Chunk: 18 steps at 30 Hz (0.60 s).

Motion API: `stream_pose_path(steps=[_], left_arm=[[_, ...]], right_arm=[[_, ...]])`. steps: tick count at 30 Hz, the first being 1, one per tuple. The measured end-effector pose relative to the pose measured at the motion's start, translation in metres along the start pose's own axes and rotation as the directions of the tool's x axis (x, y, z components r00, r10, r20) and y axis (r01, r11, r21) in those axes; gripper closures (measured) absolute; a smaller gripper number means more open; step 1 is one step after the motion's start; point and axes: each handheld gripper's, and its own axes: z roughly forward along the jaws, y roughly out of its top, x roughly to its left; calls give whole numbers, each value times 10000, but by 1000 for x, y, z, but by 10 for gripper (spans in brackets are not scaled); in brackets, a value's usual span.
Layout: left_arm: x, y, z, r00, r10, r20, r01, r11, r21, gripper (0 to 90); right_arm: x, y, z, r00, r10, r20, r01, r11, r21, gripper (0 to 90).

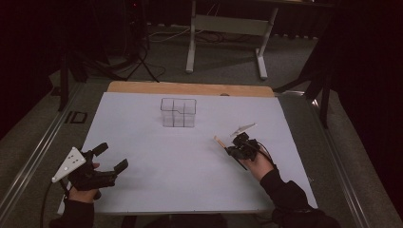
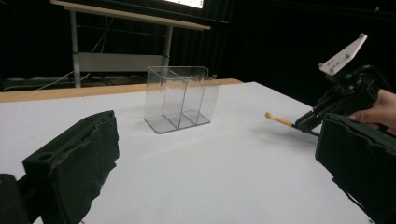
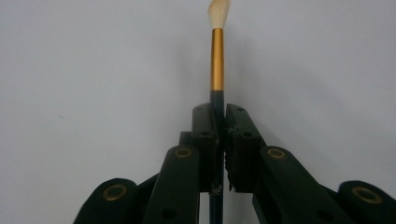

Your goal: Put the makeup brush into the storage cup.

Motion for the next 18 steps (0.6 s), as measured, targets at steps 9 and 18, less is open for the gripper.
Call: stream_pose_path(steps=[9,18], left_arm=[[-2,1,3,9999,-76,140,75,9999,92,0],[-12,3,13,9991,-67,425,53,9994,347,0]], right_arm=[[4,7,-13,9970,297,-711,-365,9947,-958,832],[7,16,-24,9761,863,-1993,-1296,9679,-2154,832]])
